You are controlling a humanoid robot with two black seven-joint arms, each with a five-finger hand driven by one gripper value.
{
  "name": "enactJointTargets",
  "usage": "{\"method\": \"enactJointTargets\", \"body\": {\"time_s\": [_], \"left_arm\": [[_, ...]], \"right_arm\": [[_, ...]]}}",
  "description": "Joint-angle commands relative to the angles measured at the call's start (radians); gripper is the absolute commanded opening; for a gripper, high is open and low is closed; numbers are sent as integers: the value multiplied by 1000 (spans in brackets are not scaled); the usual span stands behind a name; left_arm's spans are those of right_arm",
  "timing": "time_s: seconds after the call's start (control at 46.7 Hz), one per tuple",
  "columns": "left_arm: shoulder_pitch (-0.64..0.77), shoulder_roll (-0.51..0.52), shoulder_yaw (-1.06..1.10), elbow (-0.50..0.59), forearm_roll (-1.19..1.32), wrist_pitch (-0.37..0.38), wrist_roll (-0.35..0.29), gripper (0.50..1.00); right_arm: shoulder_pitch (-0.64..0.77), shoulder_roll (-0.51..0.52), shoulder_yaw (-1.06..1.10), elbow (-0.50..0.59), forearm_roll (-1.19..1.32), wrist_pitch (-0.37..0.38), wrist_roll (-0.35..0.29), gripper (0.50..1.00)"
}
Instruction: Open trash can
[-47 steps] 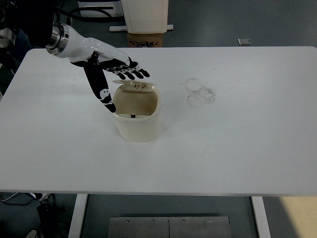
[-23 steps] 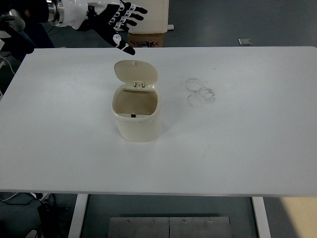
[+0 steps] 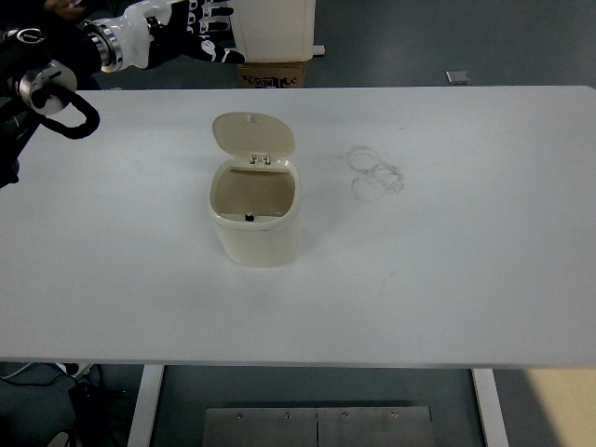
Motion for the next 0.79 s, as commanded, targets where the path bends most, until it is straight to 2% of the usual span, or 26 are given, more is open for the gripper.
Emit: {"method": "enactJointTargets", "body": {"time_s": [0.0, 0.086, 0.171, 0.279, 0.407, 0.536, 0.771], "left_arm": [[48, -46, -75, 97, 0, -12, -48, 1000], [94, -97, -139, 172, 3, -4, -131, 1000], [119, -129, -162, 192, 2, 2, -224, 1000], [140, -135, -173, 241, -1, 2, -292, 1000], [162, -163, -173, 328, -70, -1, -312, 1000], [206, -166, -172, 330, -202, -4, -312, 1000], [255, -172, -173, 338, -284, -21, -314, 1000]], "right_arm": [[0, 0, 0, 0, 0, 0, 0, 991], [0, 0, 0, 0, 0, 0, 0, 991], [0, 0, 0, 0, 0, 0, 0, 991], [0, 0, 0, 0, 0, 0, 0, 991], [0, 0, 0, 0, 0, 0, 0, 991], [0, 0, 0, 0, 0, 0, 0, 991], [0, 0, 0, 0, 0, 0, 0, 991]]}}
